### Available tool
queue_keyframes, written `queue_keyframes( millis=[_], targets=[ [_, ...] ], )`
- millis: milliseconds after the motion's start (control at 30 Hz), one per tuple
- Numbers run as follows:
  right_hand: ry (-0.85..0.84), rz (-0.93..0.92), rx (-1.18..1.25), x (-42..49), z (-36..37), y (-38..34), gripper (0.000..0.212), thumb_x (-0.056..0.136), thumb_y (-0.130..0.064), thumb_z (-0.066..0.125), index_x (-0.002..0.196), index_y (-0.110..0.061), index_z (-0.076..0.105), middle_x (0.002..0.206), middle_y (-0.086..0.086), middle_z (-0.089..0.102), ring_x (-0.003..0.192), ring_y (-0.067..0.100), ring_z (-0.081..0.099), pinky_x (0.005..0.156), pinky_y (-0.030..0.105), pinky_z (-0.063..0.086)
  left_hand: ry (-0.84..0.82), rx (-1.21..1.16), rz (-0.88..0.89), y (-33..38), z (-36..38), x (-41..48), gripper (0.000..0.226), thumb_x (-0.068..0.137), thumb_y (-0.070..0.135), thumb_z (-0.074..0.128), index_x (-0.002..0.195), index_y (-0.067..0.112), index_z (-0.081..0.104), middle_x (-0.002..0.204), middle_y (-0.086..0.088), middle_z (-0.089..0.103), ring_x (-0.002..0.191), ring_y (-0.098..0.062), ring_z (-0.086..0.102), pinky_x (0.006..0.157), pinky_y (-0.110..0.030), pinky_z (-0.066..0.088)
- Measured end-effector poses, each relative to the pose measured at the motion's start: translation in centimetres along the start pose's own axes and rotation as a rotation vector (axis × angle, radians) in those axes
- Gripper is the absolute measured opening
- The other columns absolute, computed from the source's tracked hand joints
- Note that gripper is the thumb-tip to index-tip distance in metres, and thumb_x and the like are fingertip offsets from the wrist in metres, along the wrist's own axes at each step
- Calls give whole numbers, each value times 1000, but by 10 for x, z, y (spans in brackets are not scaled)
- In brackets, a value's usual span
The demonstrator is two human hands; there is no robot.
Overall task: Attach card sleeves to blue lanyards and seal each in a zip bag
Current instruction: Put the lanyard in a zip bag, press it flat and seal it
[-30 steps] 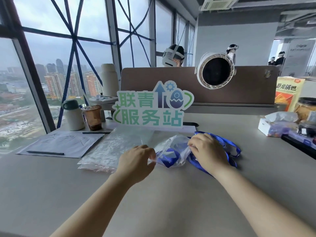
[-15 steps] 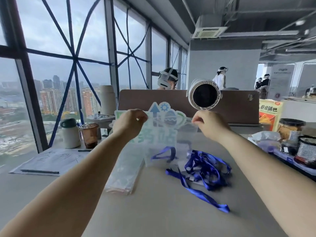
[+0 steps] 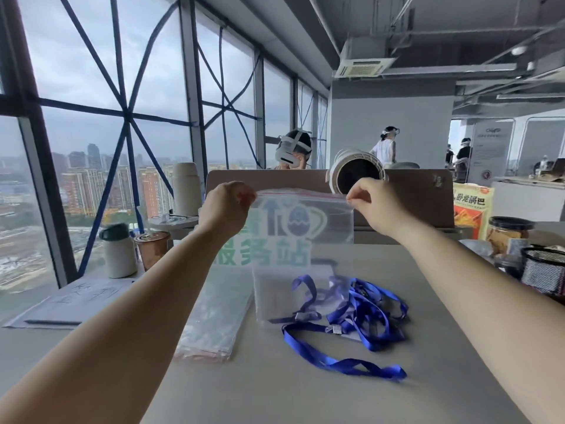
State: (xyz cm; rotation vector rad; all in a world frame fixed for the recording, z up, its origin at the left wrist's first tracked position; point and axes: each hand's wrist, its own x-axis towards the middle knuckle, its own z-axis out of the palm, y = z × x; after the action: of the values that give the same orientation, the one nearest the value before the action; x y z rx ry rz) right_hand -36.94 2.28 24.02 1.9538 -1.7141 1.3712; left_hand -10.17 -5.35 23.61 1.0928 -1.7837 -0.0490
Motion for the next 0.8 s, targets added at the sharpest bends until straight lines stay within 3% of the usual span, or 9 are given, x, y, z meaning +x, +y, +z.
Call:
queue_keyframes(
  millis=[67,133,233,333,467,567,667,800],
  targets=[
    [-6,42,42,1,1,3,30,82,-3,64,69,-28,55,74,-7,61,78,22,62,78,36,51,-27,-41,-25,0,3,1,12,90,22,61,94,19,72,96,-2,72,88,-20,65,76,-32,52],
    [-12,86,76,1,6,6,33,83,1,62,67,-27,53,72,-5,59,69,20,60,71,33,50,-75,-93,-67,-2,12,2,11,91,18,59,93,17,70,96,-4,71,78,-18,68,68,-32,53],
    [-60,212,181,0,16,13,29,89,3,51,72,-20,49,80,8,58,61,21,65,57,31,52,-145,-259,-185,-4,33,3,15,94,13,52,84,17,61,95,-8,71,67,-12,70,67,-40,58],
    [-10,251,241,4,25,19,28,88,4,52,72,-18,50,79,7,58,74,29,65,71,43,56,-109,-279,-208,-6,49,11,20,93,13,52,77,24,58,90,-5,71,76,-16,70,74,-39,57],
    [129,152,125,14,16,15,14,85,-3,60,79,-15,57,81,0,62,81,22,61,72,26,43,2,-196,-122,4,49,24,10,91,14,56,97,15,65,94,1,67,86,-13,60,71,-21,40],
    [200,91,101,6,2,8,6,86,-9,62,84,-14,61,84,-3,63,79,15,59,70,21,41,49,-256,-13,11,38,19,12,92,13,57,100,11,65,101,0,68,89,-8,59,74,-14,39],
    [166,87,155,-23,-4,8,6,86,-7,62,83,-12,62,84,-1,65,78,11,60,65,4,41,-9,-317,18,7,31,-12,11,92,12,58,100,13,66,99,5,67,91,-7,64,79,-19,46],
    [-10,139,193,-92,-1,20,14,83,-5,65,76,-17,62,85,-1,69,82,11,65,71,7,45,-215,-334,27,-24,37,-93,19,89,7,61,88,26,65,94,8,70,89,-4,66,83,-21,52]
  ],
)
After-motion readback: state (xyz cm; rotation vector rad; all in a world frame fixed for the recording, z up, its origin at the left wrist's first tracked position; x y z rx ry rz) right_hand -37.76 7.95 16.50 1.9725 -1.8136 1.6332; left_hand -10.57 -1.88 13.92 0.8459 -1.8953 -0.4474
